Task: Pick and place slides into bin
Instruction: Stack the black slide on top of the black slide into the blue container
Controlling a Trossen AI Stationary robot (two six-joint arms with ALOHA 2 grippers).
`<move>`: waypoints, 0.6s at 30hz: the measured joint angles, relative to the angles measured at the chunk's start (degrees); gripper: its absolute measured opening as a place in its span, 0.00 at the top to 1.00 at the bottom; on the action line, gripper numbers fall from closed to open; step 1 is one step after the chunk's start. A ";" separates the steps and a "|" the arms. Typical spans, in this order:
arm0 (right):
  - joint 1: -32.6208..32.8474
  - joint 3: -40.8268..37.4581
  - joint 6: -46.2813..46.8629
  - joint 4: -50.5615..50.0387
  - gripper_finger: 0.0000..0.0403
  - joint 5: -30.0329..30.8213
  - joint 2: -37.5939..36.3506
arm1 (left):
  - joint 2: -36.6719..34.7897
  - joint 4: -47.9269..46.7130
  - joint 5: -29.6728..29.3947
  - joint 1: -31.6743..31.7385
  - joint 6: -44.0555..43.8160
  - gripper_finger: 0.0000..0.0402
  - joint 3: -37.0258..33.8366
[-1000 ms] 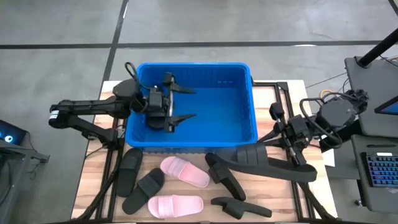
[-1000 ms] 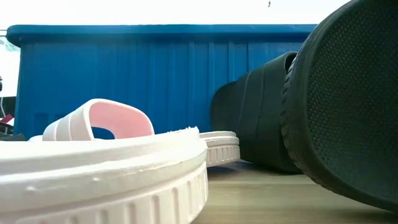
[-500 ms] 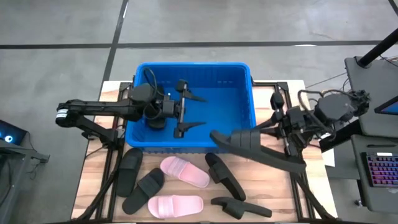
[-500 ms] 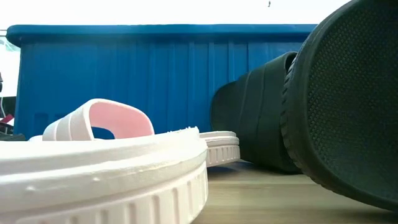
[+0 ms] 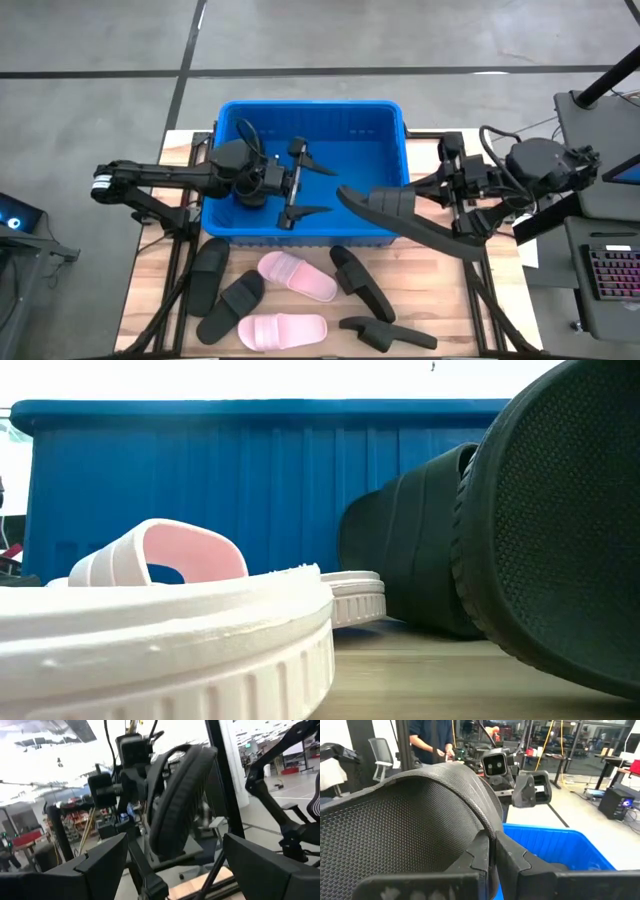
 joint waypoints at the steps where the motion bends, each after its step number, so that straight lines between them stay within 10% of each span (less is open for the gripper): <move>1: -0.24 0.00 0.00 0.04 0.97 -0.13 0.11 | 0.06 -0.08 -0.06 -0.09 0.01 0.23 0.00; 18: -0.64 0.00 3.28 0.36 0.97 -1.25 1.41 | 4.32 7.99 -0.13 -1.04 -0.06 0.23 0.33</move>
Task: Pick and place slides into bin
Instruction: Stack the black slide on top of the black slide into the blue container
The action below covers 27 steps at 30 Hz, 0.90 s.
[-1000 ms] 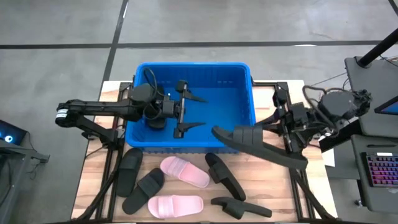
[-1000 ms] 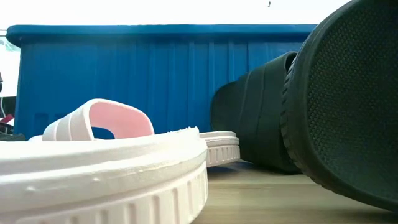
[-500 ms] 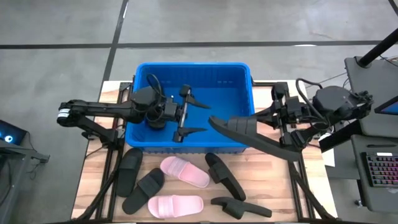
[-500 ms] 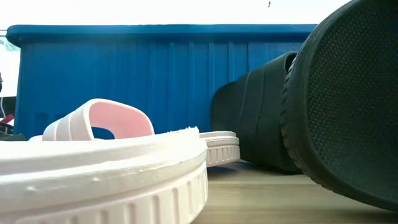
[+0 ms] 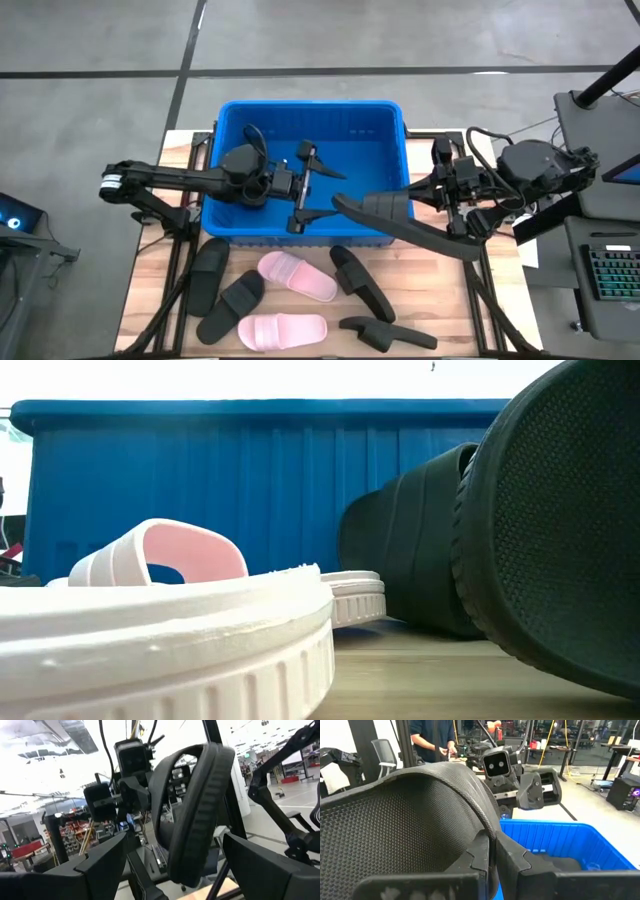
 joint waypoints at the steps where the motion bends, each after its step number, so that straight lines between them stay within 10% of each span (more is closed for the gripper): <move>1: 0.00 0.00 0.00 0.00 0.97 0.00 -0.07 | -0.10 0.14 0.00 0.01 0.00 0.23 0.02; 27: 0.00 -0.13 0.42 0.17 0.97 0.02 0.09 | -0.36 0.18 0.39 -0.14 -0.09 0.56 0.08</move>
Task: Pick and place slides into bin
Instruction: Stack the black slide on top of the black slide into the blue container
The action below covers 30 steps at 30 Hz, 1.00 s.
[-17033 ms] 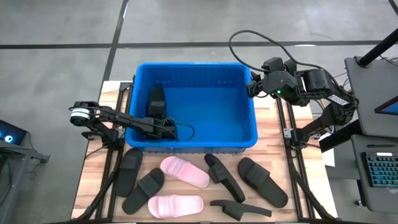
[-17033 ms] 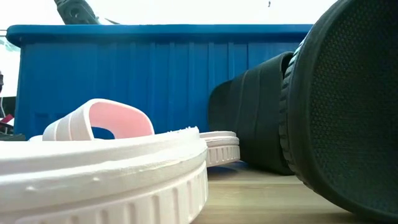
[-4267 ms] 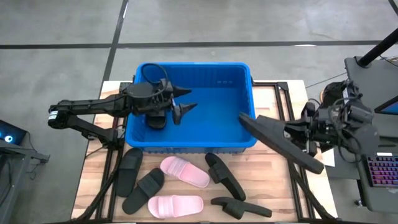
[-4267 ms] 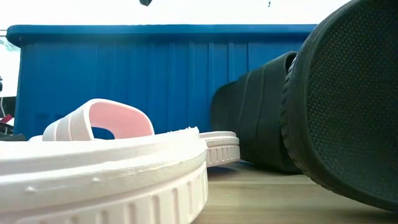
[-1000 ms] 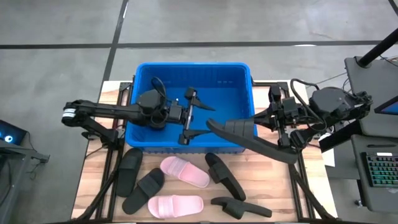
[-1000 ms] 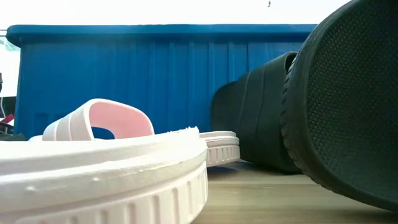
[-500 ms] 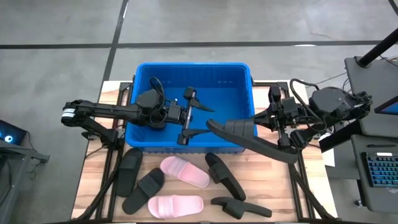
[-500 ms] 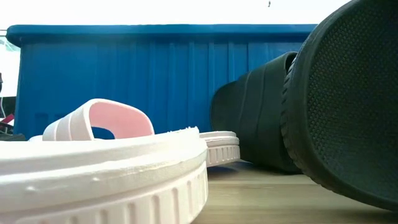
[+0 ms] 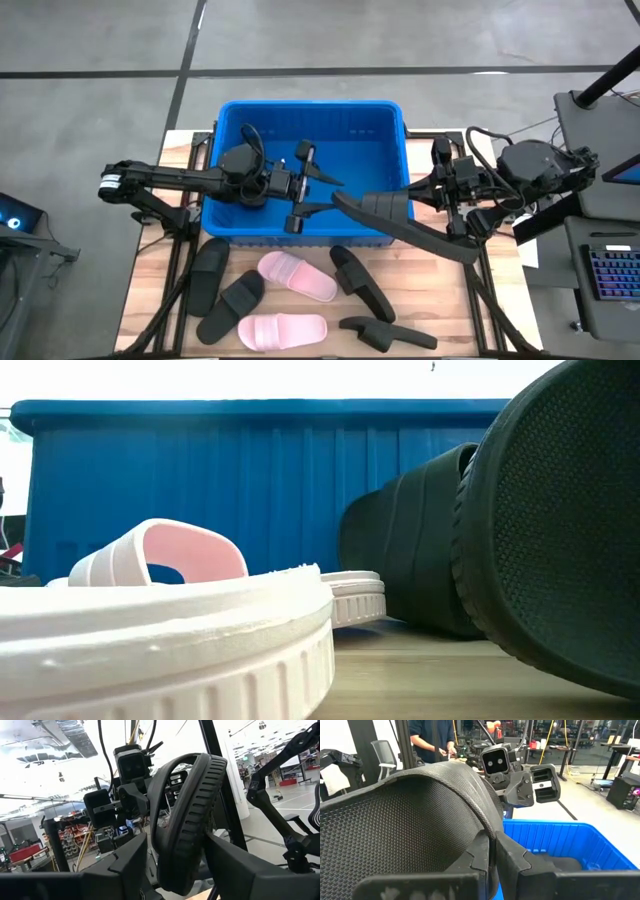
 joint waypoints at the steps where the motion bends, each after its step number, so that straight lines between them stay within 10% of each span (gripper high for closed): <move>1: 0.00 0.00 -0.01 0.04 0.97 0.00 0.15 | 0.00 0.00 0.01 0.00 0.02 0.58 0.00; 14: 0.00 0.04 -0.44 0.52 0.97 -0.07 0.85 | -0.11 1.05 1.43 -0.04 0.04 0.91 -0.02; 30: 0.00 0.07 -0.48 0.33 0.89 0.09 1.03 | -1.38 0.82 0.87 -0.02 0.04 0.91 -0.02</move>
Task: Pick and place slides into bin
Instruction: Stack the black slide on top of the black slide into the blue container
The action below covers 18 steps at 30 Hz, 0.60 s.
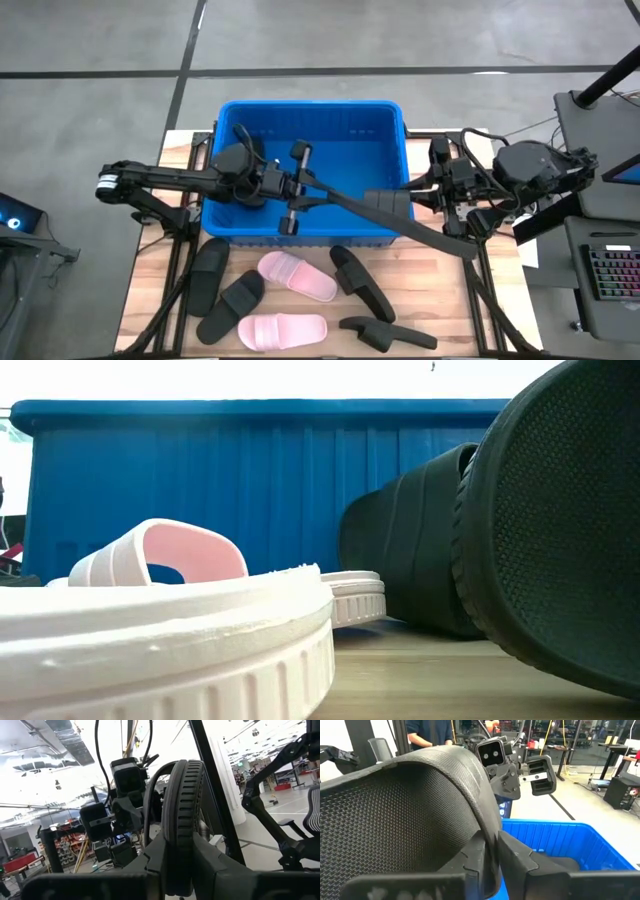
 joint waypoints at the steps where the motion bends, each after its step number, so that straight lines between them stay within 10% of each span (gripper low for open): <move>1: -0.02 0.00 -0.02 -0.02 0.88 0.02 0.00 | -0.09 -0.01 -0.15 0.02 0.00 0.91 0.00; 18: 0.00 0.00 -4.66 -0.67 0.71 6.62 -0.09 | -4.27 -0.52 -0.02 0.07 0.04 0.92 -0.46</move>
